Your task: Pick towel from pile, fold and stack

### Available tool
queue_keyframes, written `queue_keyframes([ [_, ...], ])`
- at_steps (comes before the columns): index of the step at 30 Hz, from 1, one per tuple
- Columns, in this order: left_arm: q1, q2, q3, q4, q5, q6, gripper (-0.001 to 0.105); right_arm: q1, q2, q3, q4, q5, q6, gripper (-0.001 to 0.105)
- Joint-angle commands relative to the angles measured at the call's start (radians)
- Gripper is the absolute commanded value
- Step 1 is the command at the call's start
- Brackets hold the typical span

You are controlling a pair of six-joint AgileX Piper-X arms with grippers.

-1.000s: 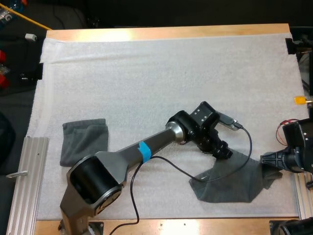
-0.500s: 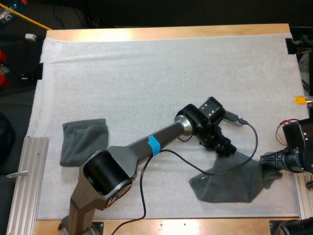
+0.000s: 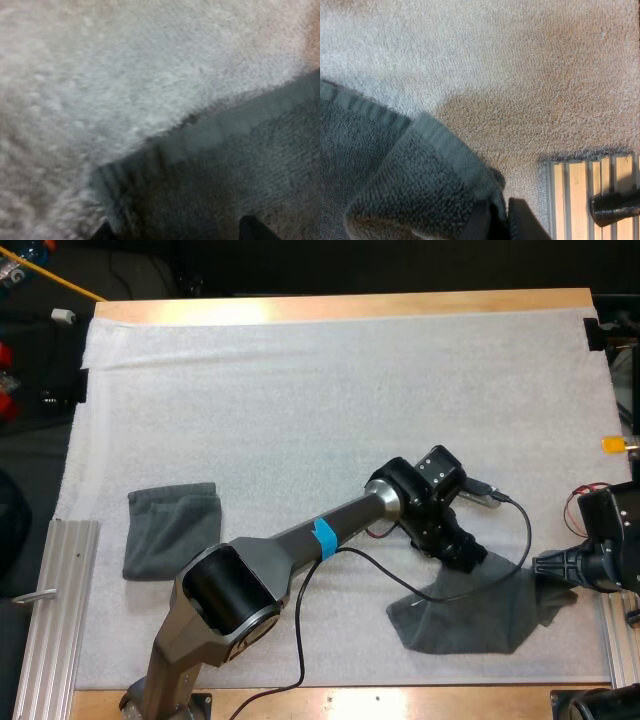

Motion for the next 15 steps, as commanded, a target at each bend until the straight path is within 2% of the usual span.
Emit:
queue_keyframes([
  [1,-0.007,0.002,-0.008,0.003,0.014,-0.009,0.050,-0.004,-0.006,-0.001,-0.003,-0.006,-0.005,0.000],
  [6,-0.007,0.002,-0.008,0.001,0.017,-0.009,0.046,-0.004,-0.006,-0.001,-0.007,-0.006,-0.006,0.000],
  [8,-0.007,0.002,-0.008,0.001,0.017,-0.009,0.036,-0.004,-0.006,-0.001,-0.007,-0.006,-0.007,0.000],
  [13,-0.007,0.002,-0.008,-0.016,0.023,-0.007,0.002,-0.004,-0.006,-0.001,-0.007,-0.006,-0.010,0.000],
  [15,-0.007,0.002,-0.008,-0.018,0.023,-0.006,0.000,-0.004,-0.006,-0.001,-0.007,-0.006,-0.010,0.000],
])
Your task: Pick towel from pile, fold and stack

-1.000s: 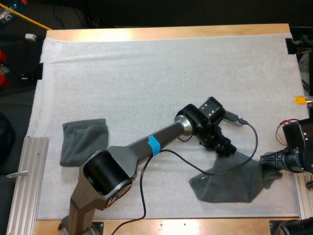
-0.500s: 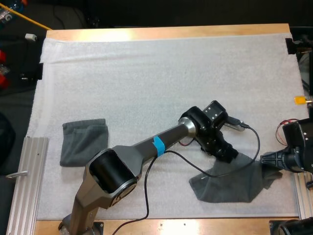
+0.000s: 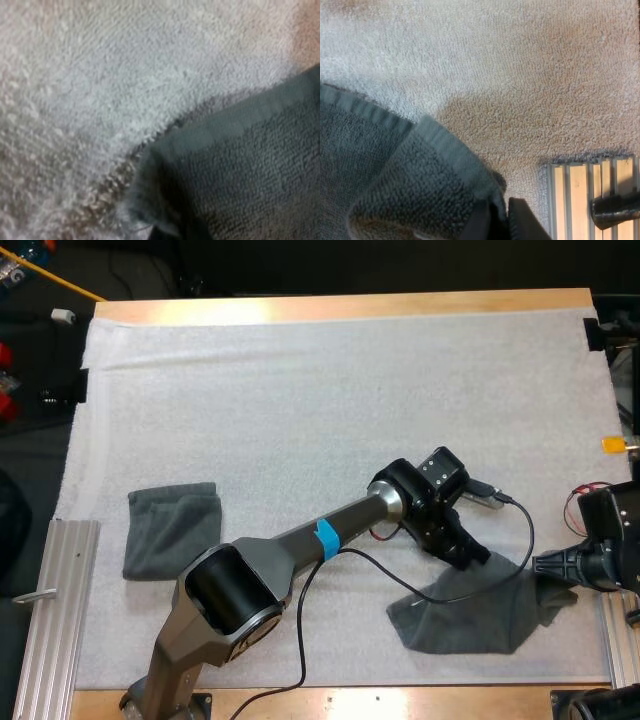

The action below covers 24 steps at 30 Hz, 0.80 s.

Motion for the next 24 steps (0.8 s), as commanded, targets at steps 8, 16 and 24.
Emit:
queue_keyframes([
  [8,-0.002,-0.088,-0.017,0.073,-0.113,0.116,0.000,-0.004,-0.006,-0.002,-0.037,-0.048,-0.034,0.000],
  [16,0.024,-0.352,-0.017,0.186,-0.390,0.271,0.000,-0.002,-0.038,-0.162,-0.101,-0.048,-0.116,0.000],
  [24,0.088,-0.613,-0.017,0.214,-0.403,0.271,0.000,-0.002,-0.049,-0.311,-0.098,-0.232,-0.093,0.000],
])
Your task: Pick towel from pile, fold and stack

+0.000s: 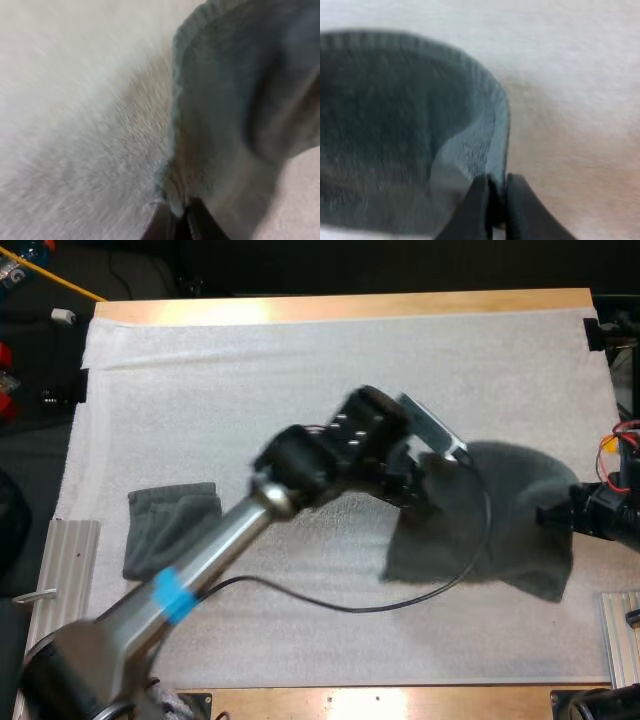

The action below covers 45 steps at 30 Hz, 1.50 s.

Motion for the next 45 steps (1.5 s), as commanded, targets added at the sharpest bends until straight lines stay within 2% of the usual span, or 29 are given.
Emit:
queue_keyframes([
  [1,-0.001,-0.035,-0.008,0.019,-0.011,-0.001,0.000,-0.002,-0.004,-0.026,0.006,-0.040,0.006,0.000],
  [3,0.000,-0.075,-0.008,0.036,-0.031,0.008,0.000,-0.002,-0.004,-0.059,0.022,-0.094,0.012,0.000],
  [5,0.000,-0.121,-0.008,0.062,-0.097,0.025,0.000,0.000,-0.004,-0.095,0.047,-0.162,0.012,0.000],
  [8,0.004,-0.181,-0.008,0.112,-0.156,0.044,0.000,0.026,-0.004,-0.145,0.085,-0.187,0.012,0.000],
  [13,0.009,-0.241,-0.008,0.165,-0.155,0.050,0.000,0.104,-0.004,-0.204,0.140,-0.177,0.014,0.000],
  [18,0.009,-0.247,-0.008,0.165,-0.137,0.050,0.000,0.156,-0.004,-0.208,0.168,-0.125,0.019,0.000],
  [23,0.009,-0.247,-0.008,0.165,-0.131,0.082,0.000,0.161,-0.004,-0.208,0.184,-0.125,0.019,0.000],
  [29,0.009,-0.247,-0.008,0.171,-0.144,0.082,0.000,0.161,-0.004,-0.208,0.183,-0.136,0.034,0.000],
  [34,0.009,-0.286,-0.008,0.214,-0.155,0.090,0.000,0.161,0.001,-0.208,0.138,-0.275,0.105,0.000],
  [38,0.009,-0.348,-0.008,0.236,-0.156,0.090,0.000,0.161,0.014,-0.208,0.061,-0.326,0.170,0.000],
  [41,0.009,-0.405,-0.008,0.260,-0.156,0.090,0.000,0.166,0.037,-0.208,-0.023,-0.393,0.230,0.000],
  [42,0.009,-0.438,-0.008,0.294,-0.156,0.090,0.000,0.196,0.066,-0.208,-0.099,-0.420,0.283,0.000],
  [45,0.009,-0.466,-0.008,0.360,-0.173,0.090,0.000,0.276,0.116,-0.210,-0.221,-0.420,0.344,0.000],
])
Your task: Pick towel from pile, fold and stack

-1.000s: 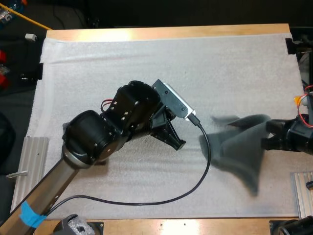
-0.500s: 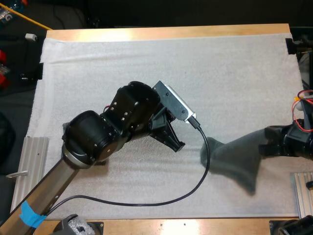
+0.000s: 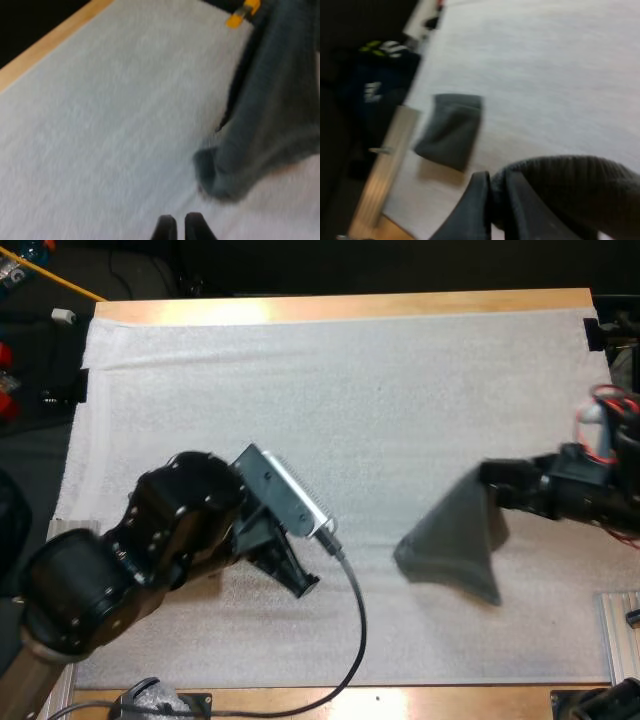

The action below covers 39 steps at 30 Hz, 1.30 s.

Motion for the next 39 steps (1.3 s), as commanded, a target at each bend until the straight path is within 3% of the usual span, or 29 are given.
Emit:
queue_keyframes([
  [1,0.000,-0.001,-0.005,0.033,-0.023,0.001,0.000,0.029,0.022,-0.012,-0.077,-0.024,0.025,0.000],
  [5,0.000,-0.007,-0.002,0.119,-0.113,0.001,0.000,0.124,0.107,-0.017,-0.244,-0.021,0.097,0.000],
  [11,0.000,-0.016,0.001,0.156,-0.121,-0.008,0.000,0.173,0.196,-0.037,-0.343,-0.021,0.133,0.000],
  [14,0.000,-0.037,0.011,0.156,-0.145,-0.016,0.000,0.171,0.207,-0.021,-0.265,-0.006,0.077,0.000],
  [18,0.000,-0.058,0.034,0.156,-0.147,-0.016,0.000,0.169,0.225,0.070,-0.138,0.162,-0.028,0.000],
  [25,0.000,-0.059,0.098,0.156,-0.147,-0.016,0.000,0.169,0.291,0.243,-0.135,0.271,-0.035,0.000],
  [29,0.000,-0.059,0.143,0.155,-0.147,-0.020,0.000,0.158,0.323,0.286,-0.041,0.304,-0.036,0.000],
  [34,0.000,-0.057,0.248,0.073,-0.147,-0.020,0.000,0.159,0.305,0.297,0.065,0.325,-0.111,0.000],
  [39,0.000,-0.054,0.415,-0.133,-0.086,-0.016,0.000,0.156,0.263,0.297,0.123,0.449,-0.144,0.000],
])
